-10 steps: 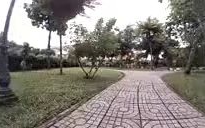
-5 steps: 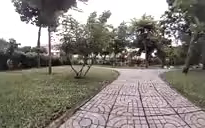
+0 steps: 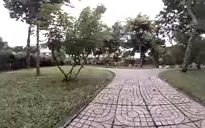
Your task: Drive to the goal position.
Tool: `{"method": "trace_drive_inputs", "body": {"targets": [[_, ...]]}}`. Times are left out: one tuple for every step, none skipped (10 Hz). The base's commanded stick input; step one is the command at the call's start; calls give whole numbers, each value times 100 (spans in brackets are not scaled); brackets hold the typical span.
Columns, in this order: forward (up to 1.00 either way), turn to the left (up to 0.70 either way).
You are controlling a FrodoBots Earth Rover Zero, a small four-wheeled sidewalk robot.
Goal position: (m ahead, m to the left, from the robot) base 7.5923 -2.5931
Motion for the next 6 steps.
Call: {"method": "trace_drive_inputs", "body": {"targets": [[100,-27],[100,-27],[100,-17],[100,-2],[100,0],[100,0]]}}
